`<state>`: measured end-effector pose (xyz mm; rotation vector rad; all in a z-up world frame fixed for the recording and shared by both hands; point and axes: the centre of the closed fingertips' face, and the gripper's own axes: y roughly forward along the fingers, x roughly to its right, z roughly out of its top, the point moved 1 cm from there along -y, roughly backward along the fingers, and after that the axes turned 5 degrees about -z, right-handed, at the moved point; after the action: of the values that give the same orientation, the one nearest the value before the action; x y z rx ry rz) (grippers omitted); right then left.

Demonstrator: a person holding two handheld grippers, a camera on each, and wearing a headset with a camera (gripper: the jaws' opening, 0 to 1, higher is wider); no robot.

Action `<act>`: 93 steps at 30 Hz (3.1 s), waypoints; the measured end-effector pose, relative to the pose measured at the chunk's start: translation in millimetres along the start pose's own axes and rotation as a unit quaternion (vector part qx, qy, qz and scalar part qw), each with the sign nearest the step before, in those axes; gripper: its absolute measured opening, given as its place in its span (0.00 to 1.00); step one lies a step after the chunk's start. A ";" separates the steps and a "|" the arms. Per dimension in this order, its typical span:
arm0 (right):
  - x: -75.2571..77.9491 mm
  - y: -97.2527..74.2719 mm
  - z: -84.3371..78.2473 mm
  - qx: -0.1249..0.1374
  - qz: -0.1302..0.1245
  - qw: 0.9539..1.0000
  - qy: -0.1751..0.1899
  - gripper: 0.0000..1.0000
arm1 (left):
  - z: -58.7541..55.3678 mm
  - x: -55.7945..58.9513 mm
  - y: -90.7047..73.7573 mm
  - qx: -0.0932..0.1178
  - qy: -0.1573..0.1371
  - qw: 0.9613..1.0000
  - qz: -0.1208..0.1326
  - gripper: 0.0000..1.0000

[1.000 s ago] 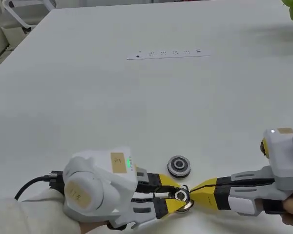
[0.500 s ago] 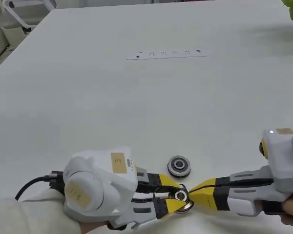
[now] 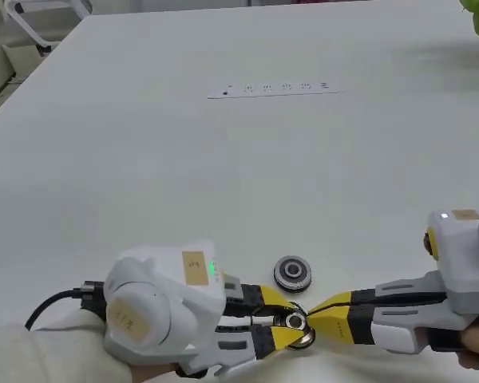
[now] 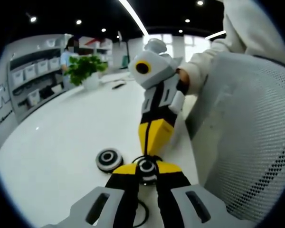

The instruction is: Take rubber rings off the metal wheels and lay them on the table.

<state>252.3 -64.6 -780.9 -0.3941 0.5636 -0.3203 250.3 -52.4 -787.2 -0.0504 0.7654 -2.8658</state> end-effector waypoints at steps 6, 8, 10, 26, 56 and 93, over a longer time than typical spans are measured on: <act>-1.4 -0.6 3.5 0.007 0.005 1.000 0.011 0.00 | 0.1 0.2 -0.1 -0.002 0.000 1.000 0.000 0.14; -0.8 -1.0 4.5 0.008 0.005 1.000 0.013 0.00 | -0.1 -0.1 -0.2 -0.002 0.000 1.000 0.000 0.14; 0.8 -0.6 3.6 0.005 0.000 1.000 0.008 0.00 | -0.1 -0.2 -0.2 -0.003 0.001 1.000 0.000 0.14; 5.5 -2.1 2.9 -0.004 -0.017 1.000 0.008 0.00 | 5.8 3.9 -3.7 -0.021 0.010 1.000 -0.008 0.23; -1.6 -9.9 10.4 0.000 -0.019 1.000 -0.002 0.00 | 48.7 -14.7 -71.0 0.020 -0.012 0.999 0.034 0.64; -12.5 -19.1 26.6 0.002 -0.023 0.999 -0.030 0.00 | 27.4 -11.1 -177.8 0.004 -0.045 0.990 0.134 0.99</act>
<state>254.0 -69.2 -746.2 -0.4111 0.4959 -0.3527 235.0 87.7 -674.8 -0.0688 0.6861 -2.5932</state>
